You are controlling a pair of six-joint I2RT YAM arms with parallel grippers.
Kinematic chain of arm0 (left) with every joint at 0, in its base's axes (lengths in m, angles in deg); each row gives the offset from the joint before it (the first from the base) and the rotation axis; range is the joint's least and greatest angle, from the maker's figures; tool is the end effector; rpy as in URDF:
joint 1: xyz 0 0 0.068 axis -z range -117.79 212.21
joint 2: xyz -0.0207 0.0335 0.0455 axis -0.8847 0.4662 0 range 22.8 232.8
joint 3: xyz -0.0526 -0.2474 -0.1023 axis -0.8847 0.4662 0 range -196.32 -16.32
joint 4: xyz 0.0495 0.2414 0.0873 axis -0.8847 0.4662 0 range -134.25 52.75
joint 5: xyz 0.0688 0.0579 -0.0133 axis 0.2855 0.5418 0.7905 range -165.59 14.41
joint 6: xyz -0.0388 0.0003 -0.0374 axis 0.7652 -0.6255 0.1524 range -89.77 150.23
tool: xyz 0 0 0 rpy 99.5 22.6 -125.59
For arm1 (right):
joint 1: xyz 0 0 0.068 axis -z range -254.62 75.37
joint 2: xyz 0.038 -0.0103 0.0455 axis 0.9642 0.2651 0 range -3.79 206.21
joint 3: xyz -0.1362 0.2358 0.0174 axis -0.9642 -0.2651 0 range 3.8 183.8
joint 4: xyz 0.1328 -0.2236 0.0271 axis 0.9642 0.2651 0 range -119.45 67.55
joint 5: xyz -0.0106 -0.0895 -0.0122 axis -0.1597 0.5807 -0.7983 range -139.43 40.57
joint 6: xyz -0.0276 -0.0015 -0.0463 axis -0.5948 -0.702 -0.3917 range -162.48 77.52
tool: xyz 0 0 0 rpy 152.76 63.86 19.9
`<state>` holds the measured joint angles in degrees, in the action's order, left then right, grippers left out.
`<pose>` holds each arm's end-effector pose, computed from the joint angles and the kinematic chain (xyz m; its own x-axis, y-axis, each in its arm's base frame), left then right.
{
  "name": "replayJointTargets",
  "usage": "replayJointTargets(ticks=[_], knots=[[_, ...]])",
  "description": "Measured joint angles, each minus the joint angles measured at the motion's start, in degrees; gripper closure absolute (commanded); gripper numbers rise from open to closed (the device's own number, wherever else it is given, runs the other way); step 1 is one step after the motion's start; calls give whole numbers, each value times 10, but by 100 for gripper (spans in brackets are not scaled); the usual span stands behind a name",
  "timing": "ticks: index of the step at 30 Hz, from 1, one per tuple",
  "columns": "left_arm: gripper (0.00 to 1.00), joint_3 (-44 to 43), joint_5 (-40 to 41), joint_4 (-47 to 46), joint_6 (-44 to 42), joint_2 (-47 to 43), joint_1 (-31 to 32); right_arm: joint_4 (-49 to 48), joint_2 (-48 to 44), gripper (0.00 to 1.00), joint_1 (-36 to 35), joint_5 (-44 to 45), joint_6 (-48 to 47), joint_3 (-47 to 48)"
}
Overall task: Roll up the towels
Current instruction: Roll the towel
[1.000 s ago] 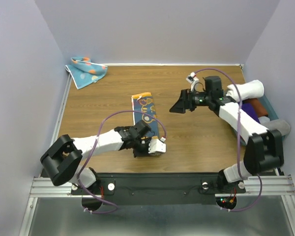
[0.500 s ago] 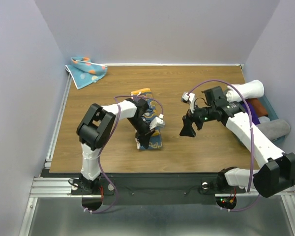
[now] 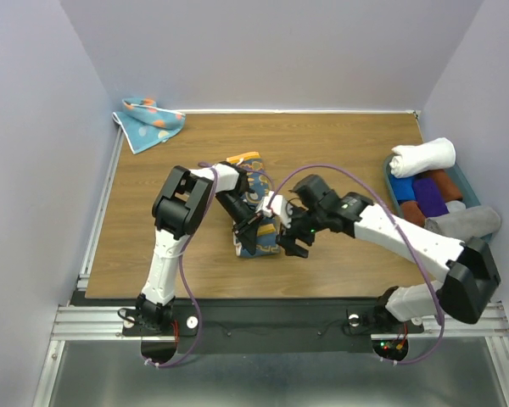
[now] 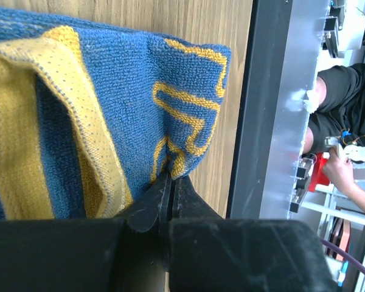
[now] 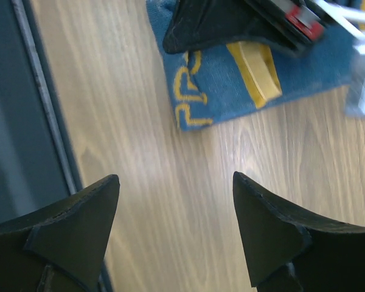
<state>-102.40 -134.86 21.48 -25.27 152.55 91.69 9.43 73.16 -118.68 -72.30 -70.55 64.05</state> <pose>0.3130 -0.2121 0.1038 -0.4626 0.7453 -0.4802 0.6784 -0.0511 -0.7329 0.1864 0.1995 0.2697 -0.1472 -0.7458 -0.6497 -0.9836 0.1794 0.0168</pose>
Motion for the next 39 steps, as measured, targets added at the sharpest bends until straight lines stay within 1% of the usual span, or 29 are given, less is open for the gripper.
replayJointTargets(ticks=[6,13,17,18,20,21,22,23,28,32,35,38,39], knots=[[98,-11,6,11,3,7,-2,-109,65,21,-85,87,7,-28],[97,-23,5,23,7,18,-7,-192,121,24,-129,132,9,-42],[95,-25,7,24,7,18,-7,-232,167,37,-135,141,4,-43],[95,-25,7,24,7,18,-7,-238,177,47,-135,144,3,-43],[94,-25,7,24,7,18,-7,-248,191,62,-135,146,1,-48],[92,-25,7,24,6,18,-8,-251,198,82,-135,148,-1,-51],[91,-25,7,24,5,18,-8,-256,203,95,-134,148,-4,-54],[88,-25,7,25,4,18,-9,-260,205,100,-134,151,-3,-55],[76,-17,8,21,-5,10,-16,-273,205,99,-121,130,4,-57],[63,-6,19,4,-14,-26,-29,-267,205,99,-86,59,15,-56],[57,-6,33,-10,-21,-64,-50,-241,205,99,-51,-5,25,-51],[55,-6,43,-22,-32,-110,-84,-199,210,99,-21,-67,32,-41],[55,-5,44,-24,-36,-123,-96,-196,213,99,-15,-72,34,-37]])
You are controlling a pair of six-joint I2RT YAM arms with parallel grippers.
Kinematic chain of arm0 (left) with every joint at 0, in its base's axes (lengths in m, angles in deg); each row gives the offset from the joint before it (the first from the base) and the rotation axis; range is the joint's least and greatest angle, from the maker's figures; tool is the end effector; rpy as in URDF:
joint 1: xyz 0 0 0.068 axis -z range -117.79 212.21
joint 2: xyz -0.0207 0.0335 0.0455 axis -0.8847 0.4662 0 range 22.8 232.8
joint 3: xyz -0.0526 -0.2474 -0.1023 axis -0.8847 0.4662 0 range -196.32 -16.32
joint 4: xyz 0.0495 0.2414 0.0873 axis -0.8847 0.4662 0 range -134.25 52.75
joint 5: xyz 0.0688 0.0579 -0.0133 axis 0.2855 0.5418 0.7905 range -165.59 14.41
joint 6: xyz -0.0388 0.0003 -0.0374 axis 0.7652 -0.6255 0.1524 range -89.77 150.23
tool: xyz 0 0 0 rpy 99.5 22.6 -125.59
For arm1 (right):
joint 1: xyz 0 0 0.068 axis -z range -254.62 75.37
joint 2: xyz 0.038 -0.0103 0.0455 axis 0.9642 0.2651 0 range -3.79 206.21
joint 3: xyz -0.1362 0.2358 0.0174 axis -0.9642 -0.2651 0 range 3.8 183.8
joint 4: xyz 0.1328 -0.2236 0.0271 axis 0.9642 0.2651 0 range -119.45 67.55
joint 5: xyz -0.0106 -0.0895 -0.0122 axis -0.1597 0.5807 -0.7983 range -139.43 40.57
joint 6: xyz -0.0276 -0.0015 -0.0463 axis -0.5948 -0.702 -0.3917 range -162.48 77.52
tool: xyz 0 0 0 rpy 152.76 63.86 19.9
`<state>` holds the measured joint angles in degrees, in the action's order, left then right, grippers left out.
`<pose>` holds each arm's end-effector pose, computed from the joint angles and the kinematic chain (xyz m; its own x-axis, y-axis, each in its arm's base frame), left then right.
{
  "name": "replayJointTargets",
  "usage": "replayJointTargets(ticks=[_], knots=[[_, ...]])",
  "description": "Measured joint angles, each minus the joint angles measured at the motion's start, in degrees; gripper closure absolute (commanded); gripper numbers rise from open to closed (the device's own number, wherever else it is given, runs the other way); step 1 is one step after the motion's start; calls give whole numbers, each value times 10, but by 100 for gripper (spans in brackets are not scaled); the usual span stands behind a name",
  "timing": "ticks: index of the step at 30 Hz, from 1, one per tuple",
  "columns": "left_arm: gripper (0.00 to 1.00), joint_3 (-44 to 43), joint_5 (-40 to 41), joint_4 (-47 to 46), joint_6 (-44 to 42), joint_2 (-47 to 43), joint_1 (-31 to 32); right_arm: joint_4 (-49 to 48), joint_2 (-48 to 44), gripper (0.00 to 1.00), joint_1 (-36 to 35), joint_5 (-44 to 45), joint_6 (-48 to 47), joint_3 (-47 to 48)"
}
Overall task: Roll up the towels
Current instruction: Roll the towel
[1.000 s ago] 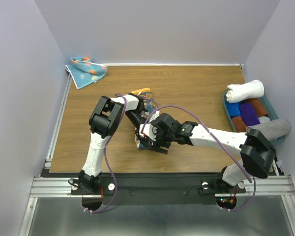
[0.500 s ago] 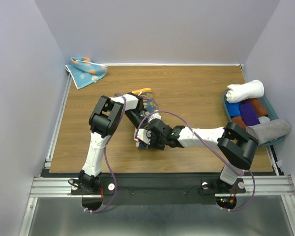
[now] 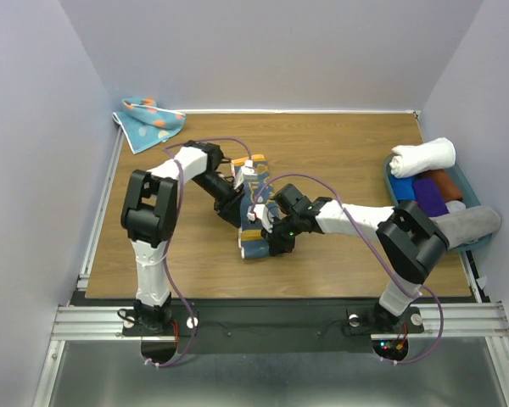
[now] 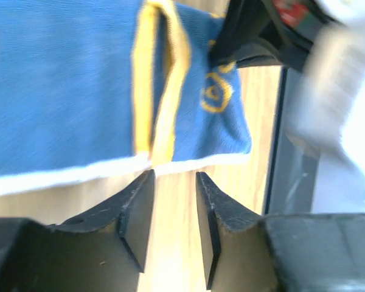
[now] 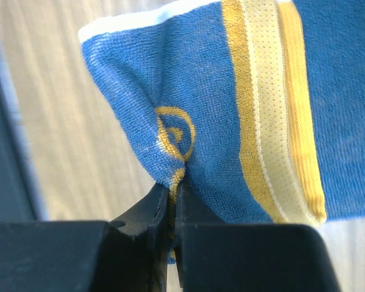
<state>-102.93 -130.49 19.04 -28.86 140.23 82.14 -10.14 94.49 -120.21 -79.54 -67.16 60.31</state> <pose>0.3436 -0.1555 0.1796 -0.3607 0.6555 -0.6634 0.8769 -0.0038 -0.4806 0.2192 0.2492 0.1646 -0.2276 -0.7485 -0.6228 -0.9716 0.1314 0.1970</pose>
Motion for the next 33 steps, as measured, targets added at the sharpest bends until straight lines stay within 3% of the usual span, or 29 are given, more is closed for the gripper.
replayJointTargets(ticks=[5,9,12,15,19,24,29,33], knots=[[52,43,-10,-48,1,-76,-64,42,47,99,22,-89,28,47],[50,139,6,-131,36,-182,-115,67,95,99,39,-158,59,84],[48,207,29,-201,53,-273,-116,80,129,99,53,-203,81,105],[45,332,90,-290,52,-423,-92,94,163,99,66,-248,98,123],[39,448,170,-366,35,-566,-1,112,208,99,82,-304,125,150],[33,548,270,-440,21,-672,185,130,245,100,99,-351,150,173],[33,590,365,-520,5,-680,330,146,273,99,111,-382,169,188],[33,614,429,-591,-5,-620,378,154,285,99,114,-397,173,196]])
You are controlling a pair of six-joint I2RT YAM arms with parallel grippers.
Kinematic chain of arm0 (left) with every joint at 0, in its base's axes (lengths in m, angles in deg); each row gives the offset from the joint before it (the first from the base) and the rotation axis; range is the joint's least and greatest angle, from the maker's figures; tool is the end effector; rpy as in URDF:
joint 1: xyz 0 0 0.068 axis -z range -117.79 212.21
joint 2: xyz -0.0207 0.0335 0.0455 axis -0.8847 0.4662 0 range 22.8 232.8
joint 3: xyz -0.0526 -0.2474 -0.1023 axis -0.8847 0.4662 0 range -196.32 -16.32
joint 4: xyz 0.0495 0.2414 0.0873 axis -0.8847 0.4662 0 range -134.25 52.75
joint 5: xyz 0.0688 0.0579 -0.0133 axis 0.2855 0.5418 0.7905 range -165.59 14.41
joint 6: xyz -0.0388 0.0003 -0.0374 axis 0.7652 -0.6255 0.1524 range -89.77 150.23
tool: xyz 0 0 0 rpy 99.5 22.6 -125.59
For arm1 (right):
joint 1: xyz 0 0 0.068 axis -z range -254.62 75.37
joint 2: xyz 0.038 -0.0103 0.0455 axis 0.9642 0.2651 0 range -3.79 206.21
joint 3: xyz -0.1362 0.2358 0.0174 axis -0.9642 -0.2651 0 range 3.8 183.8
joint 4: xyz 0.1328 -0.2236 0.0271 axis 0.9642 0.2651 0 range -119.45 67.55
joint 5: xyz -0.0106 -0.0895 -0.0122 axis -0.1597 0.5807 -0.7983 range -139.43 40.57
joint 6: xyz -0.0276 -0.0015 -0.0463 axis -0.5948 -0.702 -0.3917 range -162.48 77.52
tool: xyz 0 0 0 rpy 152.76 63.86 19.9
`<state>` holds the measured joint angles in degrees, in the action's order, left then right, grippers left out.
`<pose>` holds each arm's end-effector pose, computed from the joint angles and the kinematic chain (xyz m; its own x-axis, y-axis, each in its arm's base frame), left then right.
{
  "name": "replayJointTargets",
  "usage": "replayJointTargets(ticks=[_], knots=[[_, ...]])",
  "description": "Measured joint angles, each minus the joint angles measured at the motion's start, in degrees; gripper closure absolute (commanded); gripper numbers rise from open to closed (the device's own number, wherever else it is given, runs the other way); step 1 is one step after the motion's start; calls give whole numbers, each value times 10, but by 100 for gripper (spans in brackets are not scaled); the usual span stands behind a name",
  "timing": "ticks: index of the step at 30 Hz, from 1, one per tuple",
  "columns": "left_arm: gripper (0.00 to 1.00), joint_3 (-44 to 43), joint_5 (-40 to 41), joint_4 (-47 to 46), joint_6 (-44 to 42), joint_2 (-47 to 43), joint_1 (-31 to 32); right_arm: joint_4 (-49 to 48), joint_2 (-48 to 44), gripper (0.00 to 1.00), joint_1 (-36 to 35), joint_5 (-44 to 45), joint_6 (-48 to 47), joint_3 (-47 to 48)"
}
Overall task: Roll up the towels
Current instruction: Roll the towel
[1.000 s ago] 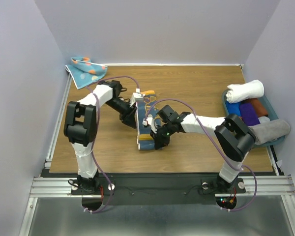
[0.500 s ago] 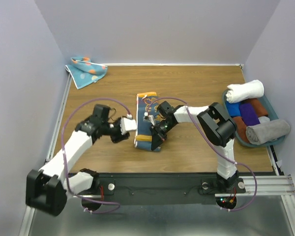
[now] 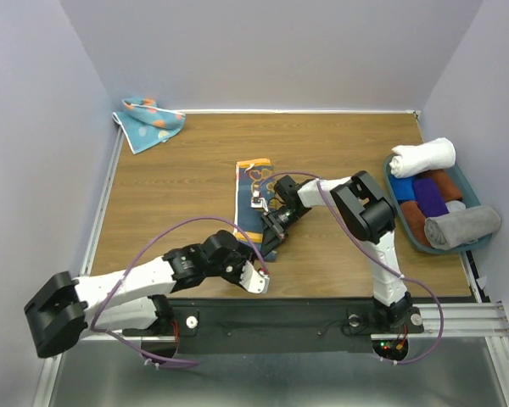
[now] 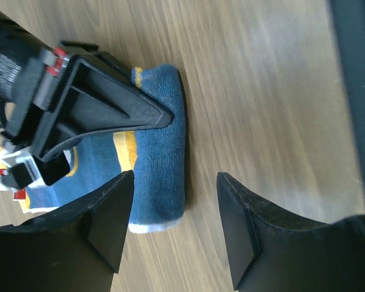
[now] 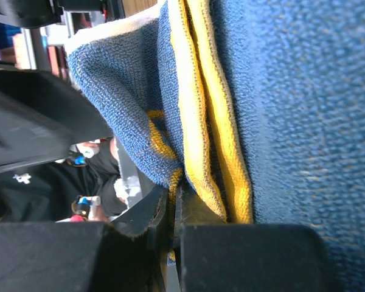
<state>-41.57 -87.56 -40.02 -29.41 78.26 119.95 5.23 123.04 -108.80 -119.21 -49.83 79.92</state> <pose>0.1016 -0.1747 0.1981 0.6401 0.5674 -0.5180 0.7247 -0.2218 0.6524 0.3013 0.2449 0.0873 -0.7850 -0.5865 -0.1996 -0.3601 0.1697 0.9174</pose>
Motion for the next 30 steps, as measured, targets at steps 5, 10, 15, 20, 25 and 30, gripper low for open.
replayJointTargets(ticks=[5,10,15,20,25,30], knots=[[36,29,72,-96,-14,84,4,7,4,99,2,-8,1,0],[54,57,123,-172,-30,117,4,13,10,99,4,-16,0,3],[88,42,144,-202,-18,181,2,22,16,77,7,-23,0,10],[96,-16,87,-125,10,188,-31,41,9,40,28,-16,7,20],[96,-114,-12,4,29,231,-80,51,-55,9,73,40,11,50],[94,-218,-126,124,36,319,-154,42,-165,7,158,100,8,71]])
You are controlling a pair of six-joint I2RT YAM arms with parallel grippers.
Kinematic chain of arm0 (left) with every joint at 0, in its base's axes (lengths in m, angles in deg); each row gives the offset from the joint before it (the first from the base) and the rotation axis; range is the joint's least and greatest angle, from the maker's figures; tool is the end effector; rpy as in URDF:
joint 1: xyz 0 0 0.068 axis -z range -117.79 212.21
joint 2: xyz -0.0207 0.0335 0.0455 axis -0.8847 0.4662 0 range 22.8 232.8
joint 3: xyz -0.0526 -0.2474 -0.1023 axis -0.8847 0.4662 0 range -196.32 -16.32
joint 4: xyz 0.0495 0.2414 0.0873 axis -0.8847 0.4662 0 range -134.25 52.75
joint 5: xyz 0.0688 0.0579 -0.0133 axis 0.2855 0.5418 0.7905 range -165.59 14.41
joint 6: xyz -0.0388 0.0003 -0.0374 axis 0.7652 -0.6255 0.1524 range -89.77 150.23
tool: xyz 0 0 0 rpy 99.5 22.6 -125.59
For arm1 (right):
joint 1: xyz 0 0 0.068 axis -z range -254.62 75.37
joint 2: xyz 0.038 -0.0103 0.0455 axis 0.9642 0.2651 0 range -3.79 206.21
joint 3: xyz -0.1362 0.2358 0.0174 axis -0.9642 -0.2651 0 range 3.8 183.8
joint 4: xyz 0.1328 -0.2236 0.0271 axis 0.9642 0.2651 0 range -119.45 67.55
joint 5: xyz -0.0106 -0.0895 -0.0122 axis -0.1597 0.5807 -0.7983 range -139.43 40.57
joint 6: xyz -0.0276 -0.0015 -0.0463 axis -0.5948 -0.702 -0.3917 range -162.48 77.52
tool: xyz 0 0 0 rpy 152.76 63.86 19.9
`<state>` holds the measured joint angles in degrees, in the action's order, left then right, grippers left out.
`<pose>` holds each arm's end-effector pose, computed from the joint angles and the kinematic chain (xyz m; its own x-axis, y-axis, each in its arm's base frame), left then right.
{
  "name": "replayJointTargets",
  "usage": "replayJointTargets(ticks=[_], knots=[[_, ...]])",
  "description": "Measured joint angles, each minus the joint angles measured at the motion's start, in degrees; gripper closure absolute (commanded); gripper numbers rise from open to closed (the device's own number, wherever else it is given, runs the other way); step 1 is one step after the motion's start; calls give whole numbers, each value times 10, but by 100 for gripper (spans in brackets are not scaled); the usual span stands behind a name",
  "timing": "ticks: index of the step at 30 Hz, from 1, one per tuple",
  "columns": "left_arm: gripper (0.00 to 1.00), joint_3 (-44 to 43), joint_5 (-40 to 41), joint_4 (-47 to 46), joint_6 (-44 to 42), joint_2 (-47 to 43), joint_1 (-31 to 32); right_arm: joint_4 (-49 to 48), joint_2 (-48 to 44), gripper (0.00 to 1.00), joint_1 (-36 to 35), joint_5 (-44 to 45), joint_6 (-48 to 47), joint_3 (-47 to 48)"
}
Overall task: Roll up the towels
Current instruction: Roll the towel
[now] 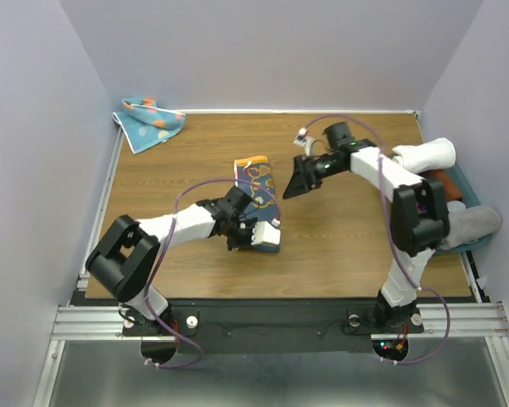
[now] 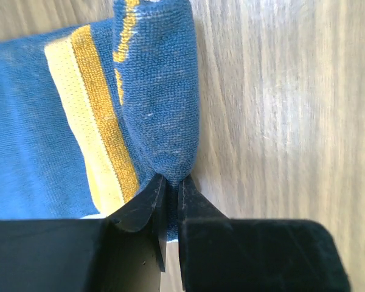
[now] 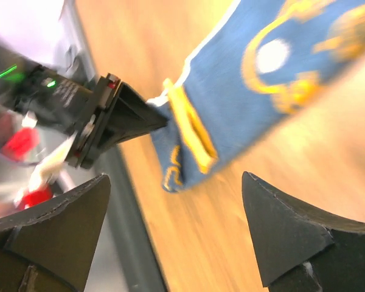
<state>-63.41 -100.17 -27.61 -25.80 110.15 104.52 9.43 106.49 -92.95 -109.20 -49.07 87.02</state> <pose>0.2057 -0.2072 0.1756 0.3009 0.7460 -0.5941 0.9496 -0.1773 0.2583 0.3648 0.1532 0.2193 -0.8044 -0.3274 -0.4957 -0.5891 0.3317 0.7369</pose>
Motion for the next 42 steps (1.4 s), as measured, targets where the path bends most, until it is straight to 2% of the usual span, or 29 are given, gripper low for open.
replayJointTargets(ticks=[3,6,11,13,17,23,28,33,35,37,39,40,42], knots=[[94,-59,-68,67,-1,50,-34,-2,-79,7,48,35,-14,-1],[91,-107,-120,127,-10,99,-57,-5,-161,7,58,67,-40,-26],[88,-210,-215,244,-31,205,-93,-3,-278,9,30,103,-86,-83],[88,-249,-247,289,-35,244,-104,-2,-313,11,-16,151,-111,-112],[88,-309,-288,365,-43,310,-124,-5,-322,12,-146,236,-147,-156],[85,-381,-321,457,-47,382,-139,-48,-297,12,-294,399,-193,-208],[85,-392,-324,481,-48,397,-141,-140,-253,11,-360,494,-230,-254],[85,-392,-324,494,-48,402,-141,-221,-202,12,-382,552,-259,-285],[85,-392,-323,496,-48,402,-142,-250,-194,16,-388,571,-273,-297],[85,-392,-322,497,-49,402,-143,-274,-187,32,-393,583,-286,-308],[83,-392,-322,498,-49,402,-143,-297,-178,54,-395,588,-297,-319],[82,-392,-321,499,-50,402,-143,-303,-174,72,-395,589,-301,-322],[77,-392,-321,499,-50,402,-144,-313,-161,90,-395,584,-303,-331]])
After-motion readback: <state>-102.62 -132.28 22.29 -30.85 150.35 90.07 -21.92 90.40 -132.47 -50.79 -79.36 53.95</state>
